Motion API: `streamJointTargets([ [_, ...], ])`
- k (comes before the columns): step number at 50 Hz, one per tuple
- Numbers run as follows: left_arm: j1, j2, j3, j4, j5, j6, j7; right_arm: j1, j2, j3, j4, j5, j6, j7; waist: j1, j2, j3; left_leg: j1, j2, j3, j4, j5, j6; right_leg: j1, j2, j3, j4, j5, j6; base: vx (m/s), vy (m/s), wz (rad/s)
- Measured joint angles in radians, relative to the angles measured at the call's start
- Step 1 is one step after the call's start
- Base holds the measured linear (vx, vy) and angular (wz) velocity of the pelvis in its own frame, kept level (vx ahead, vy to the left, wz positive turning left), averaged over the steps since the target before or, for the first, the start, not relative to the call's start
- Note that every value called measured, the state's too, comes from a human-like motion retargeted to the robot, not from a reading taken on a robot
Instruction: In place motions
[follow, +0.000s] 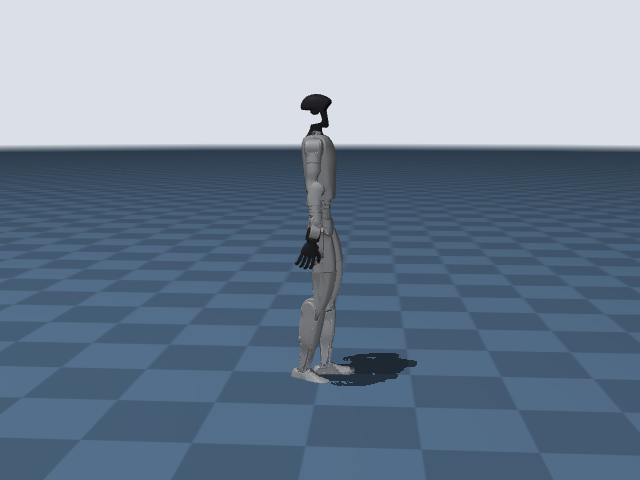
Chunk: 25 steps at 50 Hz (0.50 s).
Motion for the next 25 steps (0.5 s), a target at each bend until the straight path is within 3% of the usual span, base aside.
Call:
streamJointTargets([
  [25, -0.01, 0.004, -0.009, 0.005, -0.003, -0.003, 0.001, -0.012, -0.002, 0.004, 0.005, 0.002, 0.0, 0.006, -0.015, 0.011, -0.001, 0.012, 0.008, 0.024, -0.004, -0.008, 0.001, -0.008, 0.001, 0.03, 0.004, 0.006, 0.0, 0.0, 0.0, 0.0],
])
